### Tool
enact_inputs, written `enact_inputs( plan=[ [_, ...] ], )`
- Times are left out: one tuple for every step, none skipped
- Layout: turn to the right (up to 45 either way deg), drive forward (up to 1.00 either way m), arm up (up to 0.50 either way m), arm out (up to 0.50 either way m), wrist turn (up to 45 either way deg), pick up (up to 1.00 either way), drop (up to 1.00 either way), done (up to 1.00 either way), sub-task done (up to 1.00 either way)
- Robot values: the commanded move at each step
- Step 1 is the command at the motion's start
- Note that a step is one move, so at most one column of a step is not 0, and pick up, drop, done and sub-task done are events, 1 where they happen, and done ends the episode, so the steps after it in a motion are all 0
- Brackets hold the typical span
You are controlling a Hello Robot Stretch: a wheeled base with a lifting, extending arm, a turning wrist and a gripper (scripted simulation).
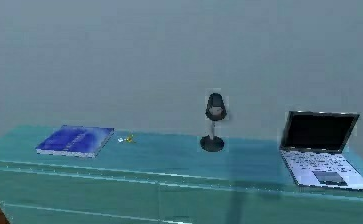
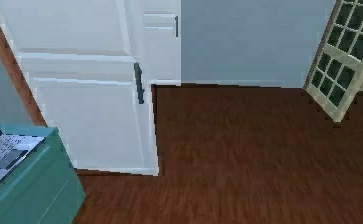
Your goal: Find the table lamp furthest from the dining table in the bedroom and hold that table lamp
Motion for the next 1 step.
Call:
enact_inputs(
  plan=[
    [0.0,0.5,0.0,0.0,0.0,0.0,0.0,0.0,0.0]
  ],
)
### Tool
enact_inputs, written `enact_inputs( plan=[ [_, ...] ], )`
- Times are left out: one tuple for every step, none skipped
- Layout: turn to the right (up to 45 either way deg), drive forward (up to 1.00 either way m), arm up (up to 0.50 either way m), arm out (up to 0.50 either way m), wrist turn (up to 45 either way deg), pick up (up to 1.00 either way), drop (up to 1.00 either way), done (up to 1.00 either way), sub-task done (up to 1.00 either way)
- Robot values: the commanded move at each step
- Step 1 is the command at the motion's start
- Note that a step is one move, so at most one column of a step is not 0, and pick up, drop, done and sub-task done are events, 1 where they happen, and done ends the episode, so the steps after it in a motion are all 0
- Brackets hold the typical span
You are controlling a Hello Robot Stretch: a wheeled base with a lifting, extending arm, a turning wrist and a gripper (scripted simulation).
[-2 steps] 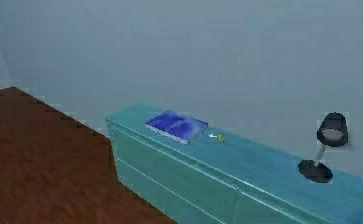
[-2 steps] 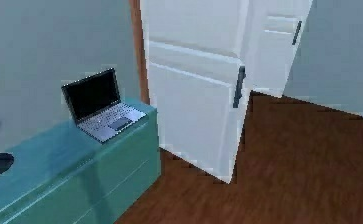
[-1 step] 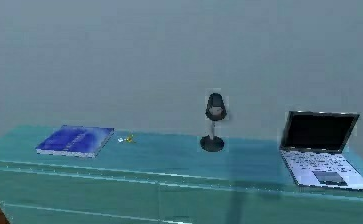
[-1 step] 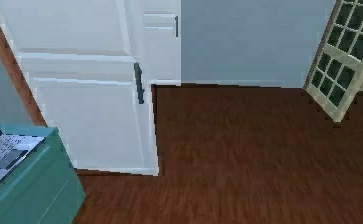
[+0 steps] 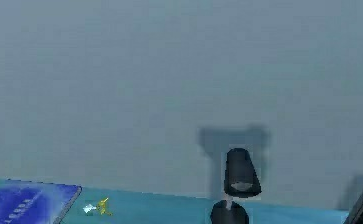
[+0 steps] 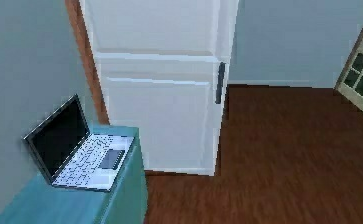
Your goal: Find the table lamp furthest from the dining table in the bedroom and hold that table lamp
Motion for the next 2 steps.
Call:
enact_inputs(
  plan=[
    [-45.0,0.0,0.0,0.0,0.0,0.0,0.0,0.0,0.0],
    [-21.0,0.0,0.0,0.0,0.0,0.0,0.0,0.0,0.0]
  ],
)
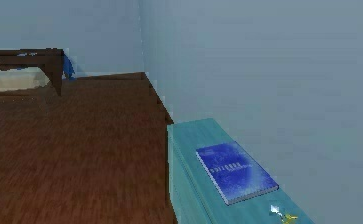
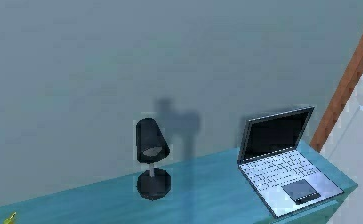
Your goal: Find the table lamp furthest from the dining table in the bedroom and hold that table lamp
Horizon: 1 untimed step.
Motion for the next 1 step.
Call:
enact_inputs(
  plan=[
    [0.0,0.0,0.5,0.0,0.0,0.0,0.0,0.0,0.0]
  ],
)
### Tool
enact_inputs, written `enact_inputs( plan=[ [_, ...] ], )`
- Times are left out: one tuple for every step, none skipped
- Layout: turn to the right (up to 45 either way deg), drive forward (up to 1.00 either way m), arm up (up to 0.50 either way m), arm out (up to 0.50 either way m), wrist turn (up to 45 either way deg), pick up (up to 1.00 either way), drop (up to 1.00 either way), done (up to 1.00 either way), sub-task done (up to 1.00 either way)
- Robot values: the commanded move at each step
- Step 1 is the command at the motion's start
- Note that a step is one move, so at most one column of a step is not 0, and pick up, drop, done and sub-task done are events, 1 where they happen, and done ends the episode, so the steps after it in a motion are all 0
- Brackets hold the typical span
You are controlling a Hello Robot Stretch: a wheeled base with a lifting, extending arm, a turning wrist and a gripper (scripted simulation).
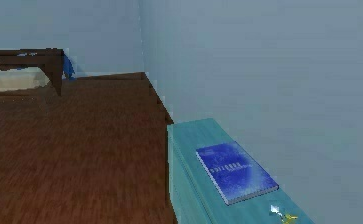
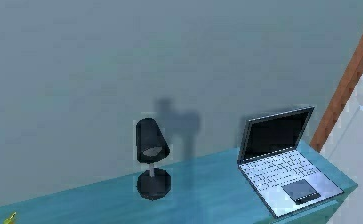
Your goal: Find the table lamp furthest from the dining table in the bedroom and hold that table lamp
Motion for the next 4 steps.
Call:
enact_inputs(
  plan=[
    [0.0,0.0,0.38,0.0,0.0,0.0,0.0,0.0,0.0],
    [0.0,0.0,0.0,0.2,0.0,0.0,0.0,0.0,0.0],
    [0.0,0.0,0.0,0.0,45.0,0.0,0.0,0.0,0.0],
    [0.0,0.0,0.0,0.0,45.0,0.0,0.0,0.0,0.0]
  ],
)
